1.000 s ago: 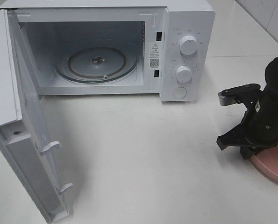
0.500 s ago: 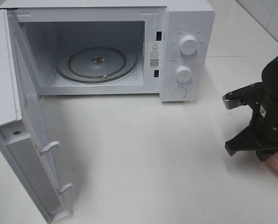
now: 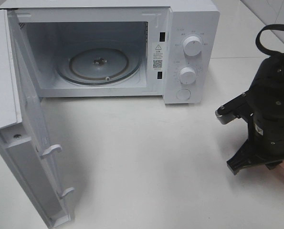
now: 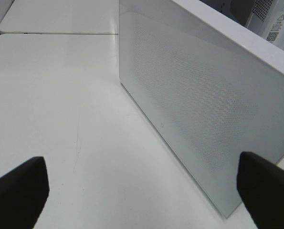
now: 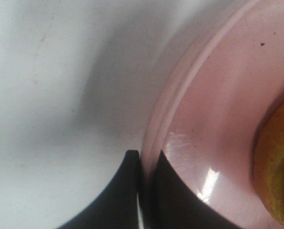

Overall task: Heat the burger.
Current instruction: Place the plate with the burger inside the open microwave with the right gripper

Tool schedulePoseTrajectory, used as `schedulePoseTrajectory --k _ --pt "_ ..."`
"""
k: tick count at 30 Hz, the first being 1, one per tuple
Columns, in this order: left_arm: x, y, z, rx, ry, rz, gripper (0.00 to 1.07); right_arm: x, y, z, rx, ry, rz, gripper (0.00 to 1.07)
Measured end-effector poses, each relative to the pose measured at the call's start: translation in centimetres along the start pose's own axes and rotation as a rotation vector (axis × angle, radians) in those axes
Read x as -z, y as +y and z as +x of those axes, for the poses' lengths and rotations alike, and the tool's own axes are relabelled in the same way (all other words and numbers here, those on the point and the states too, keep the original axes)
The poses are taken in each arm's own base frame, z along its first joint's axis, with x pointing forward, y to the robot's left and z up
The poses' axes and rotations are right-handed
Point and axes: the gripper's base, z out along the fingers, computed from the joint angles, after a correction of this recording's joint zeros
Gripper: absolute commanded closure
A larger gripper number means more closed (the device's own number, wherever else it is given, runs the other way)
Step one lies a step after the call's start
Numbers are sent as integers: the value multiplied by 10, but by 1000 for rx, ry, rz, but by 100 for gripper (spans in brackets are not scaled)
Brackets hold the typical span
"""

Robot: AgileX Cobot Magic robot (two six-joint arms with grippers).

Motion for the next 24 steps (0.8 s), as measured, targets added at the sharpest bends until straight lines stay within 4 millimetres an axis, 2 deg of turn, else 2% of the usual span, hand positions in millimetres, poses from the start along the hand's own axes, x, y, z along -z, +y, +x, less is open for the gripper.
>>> schedulePoseTrajectory --k 3,10,18,24 --pt "0 0 0 0 0 0 7 2 1 2 0 -5 -1 107" --pt "0 0 0 0 0 0 7 29 9 23 51 -67 13 107" --pt "0 0 0 0 0 0 7 53 19 32 115 -142 28 107" --pt "0 0 0 0 0 0 7 64 31 38 178 -175 34 107"
